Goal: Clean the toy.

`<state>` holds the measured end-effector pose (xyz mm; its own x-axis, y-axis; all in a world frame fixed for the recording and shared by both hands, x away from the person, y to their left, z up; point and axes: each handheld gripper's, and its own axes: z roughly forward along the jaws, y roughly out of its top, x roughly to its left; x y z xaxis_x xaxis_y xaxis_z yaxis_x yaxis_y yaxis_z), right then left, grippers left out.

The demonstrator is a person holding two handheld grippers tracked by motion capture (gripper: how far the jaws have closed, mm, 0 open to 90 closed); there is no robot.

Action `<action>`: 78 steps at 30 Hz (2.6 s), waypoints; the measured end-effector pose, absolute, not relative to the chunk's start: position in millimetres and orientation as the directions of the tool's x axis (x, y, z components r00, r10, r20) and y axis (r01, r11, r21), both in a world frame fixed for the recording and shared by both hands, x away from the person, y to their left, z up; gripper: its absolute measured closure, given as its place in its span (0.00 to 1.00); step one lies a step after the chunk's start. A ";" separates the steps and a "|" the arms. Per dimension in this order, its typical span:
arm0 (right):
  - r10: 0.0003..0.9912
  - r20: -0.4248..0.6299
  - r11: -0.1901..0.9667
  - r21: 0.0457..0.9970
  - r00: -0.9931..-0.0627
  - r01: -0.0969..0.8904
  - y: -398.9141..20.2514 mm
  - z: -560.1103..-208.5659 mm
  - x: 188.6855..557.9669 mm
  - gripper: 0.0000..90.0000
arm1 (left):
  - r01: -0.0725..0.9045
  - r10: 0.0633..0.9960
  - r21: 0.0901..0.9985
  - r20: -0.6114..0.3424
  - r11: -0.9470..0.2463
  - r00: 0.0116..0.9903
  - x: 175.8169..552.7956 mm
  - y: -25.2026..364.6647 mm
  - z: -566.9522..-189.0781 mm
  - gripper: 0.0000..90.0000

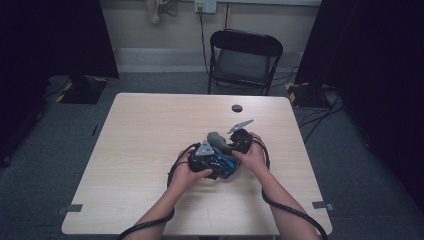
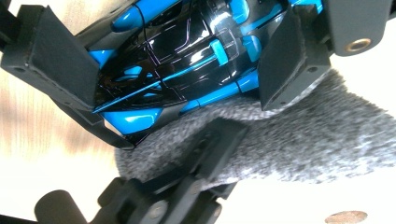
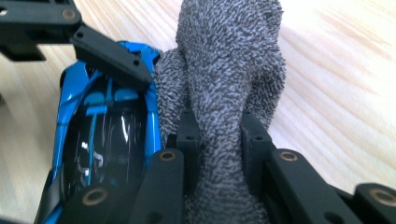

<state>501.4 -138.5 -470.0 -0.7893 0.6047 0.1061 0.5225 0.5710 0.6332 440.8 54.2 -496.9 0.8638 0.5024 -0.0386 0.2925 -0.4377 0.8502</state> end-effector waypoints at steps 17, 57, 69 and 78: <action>0.625 0.125 0.565 0.610 -0.771 0.556 -173.5 -464.4 483.3 0.83 | 0.289 0.500 0.851 -0.035 -0.439 0.865 440.7 54.2 -496.8 0.14; 0.721 0.130 0.438 0.676 -0.680 0.593 -112.6 -472.9 524.0 0.80 | 0.332 0.539 0.845 -0.064 -0.418 0.840 431.5 81.6 -494.4 0.19; 0.662 0.074 0.541 0.641 -0.746 0.544 -121.9 -471.4 514.3 0.80 | 0.333 0.547 0.834 -0.045 -0.440 0.836 434.8 82.4 -493.1 0.20; 0.674 0.082 0.525 0.646 -0.734 0.554 -124.7 -473.5 512.1 0.79 | 0.332 0.511 0.832 -0.069 -0.445 0.857 433.5 69.6 -487.4 0.17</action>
<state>512.1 -124.7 -473.5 -0.7341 0.6741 0.0818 0.5539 0.5248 0.6464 433.5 69.6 -487.4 0.8568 0.5110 -0.0690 0.3323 -0.4449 0.8317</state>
